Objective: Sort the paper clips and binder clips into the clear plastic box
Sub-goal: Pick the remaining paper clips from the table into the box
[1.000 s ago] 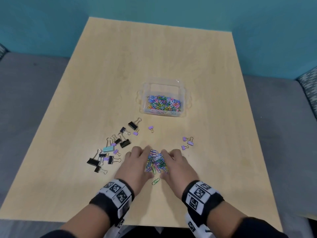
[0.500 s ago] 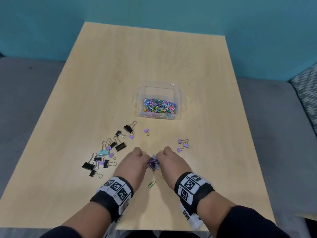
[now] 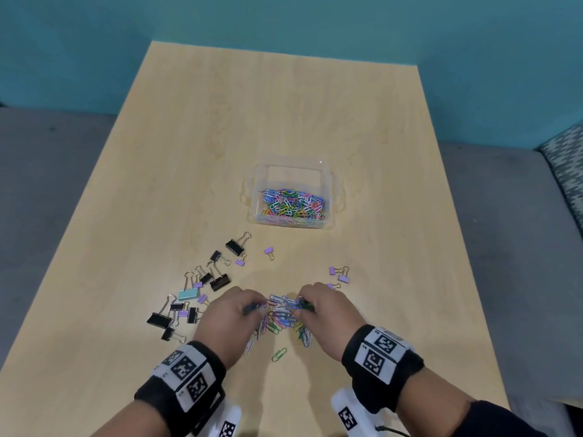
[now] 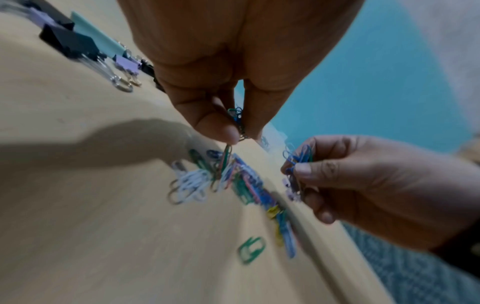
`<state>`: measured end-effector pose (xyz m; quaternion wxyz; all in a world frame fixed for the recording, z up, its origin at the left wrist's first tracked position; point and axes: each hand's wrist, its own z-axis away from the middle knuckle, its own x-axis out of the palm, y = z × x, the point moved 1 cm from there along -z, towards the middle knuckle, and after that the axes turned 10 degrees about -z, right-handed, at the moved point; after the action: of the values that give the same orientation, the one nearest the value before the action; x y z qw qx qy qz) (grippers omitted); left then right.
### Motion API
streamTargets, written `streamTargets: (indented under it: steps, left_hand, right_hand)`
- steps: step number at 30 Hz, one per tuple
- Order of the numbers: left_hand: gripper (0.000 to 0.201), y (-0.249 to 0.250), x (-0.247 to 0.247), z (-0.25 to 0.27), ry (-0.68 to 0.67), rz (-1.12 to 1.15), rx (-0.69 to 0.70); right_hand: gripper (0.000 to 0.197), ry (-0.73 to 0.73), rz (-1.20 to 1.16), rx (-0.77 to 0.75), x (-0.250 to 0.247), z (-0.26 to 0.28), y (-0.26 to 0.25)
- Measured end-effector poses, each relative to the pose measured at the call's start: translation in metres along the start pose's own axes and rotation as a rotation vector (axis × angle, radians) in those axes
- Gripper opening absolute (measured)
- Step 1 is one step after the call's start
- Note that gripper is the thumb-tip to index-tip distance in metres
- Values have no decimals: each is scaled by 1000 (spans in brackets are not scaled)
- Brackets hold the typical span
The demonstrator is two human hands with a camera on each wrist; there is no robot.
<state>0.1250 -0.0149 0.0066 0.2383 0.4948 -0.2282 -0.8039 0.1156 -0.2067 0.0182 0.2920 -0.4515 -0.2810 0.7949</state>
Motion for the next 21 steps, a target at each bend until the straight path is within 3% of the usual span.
streamTargets:
  steps: [3, 9, 15, 19, 21]
  left_hand:
    - [13, 9, -11, -2, -32, 272, -104]
    - [14, 42, -44, -33, -9, 523, -67]
    - [12, 91, -76, -102, 155, 395, 112]
    - [14, 104, -77, -133, 172, 313, 139]
    - [25, 96, -73, -137, 138, 283, 122]
  right_hand:
    - [13, -21, -158, 38, -12, -2, -2]
    - [10, 21, -460, 71, -54, -25, -28]
    - [8, 293, -120, -135, -105, -86, -53]
    - [6, 322, 26, -94, -116, -115, -67]
    - [25, 296, 82, -42, -115, -119, -62]
